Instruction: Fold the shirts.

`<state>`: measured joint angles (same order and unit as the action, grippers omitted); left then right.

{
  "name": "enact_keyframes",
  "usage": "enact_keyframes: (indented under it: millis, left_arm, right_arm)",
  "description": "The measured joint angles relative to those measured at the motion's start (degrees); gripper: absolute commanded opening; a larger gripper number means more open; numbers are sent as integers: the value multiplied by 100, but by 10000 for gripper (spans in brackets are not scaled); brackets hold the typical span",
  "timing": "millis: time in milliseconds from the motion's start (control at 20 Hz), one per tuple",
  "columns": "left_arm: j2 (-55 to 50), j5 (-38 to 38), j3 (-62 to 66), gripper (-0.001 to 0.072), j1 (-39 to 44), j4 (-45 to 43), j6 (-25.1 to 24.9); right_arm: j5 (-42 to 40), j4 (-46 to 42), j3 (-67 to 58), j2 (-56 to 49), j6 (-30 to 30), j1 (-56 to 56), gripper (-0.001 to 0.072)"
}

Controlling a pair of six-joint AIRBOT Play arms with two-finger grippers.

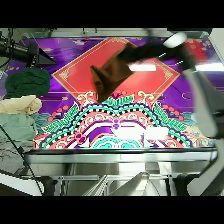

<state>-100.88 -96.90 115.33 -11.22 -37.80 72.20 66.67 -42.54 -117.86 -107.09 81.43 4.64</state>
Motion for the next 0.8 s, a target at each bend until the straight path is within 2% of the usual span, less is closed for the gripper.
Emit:
enact_keyframes:
  millis: [100,250,600,800]
  left_arm:
    - [0,0,0,7,37,-2,0]
    - [0,0,0,7,166,0,0]
    - [0,-22,0,7,671,0,0]
    - [0,-28,0,7,957,0,0]
  right_arm:
    - [337,-1213,17,525,734,-892,13]
    - [887,-2186,291,890,1357,-2350,13]
    - [2076,-2988,1849,1176,1388,-5143,13]
    - [2074,-3637,3073,1517,1322,-6166,13]
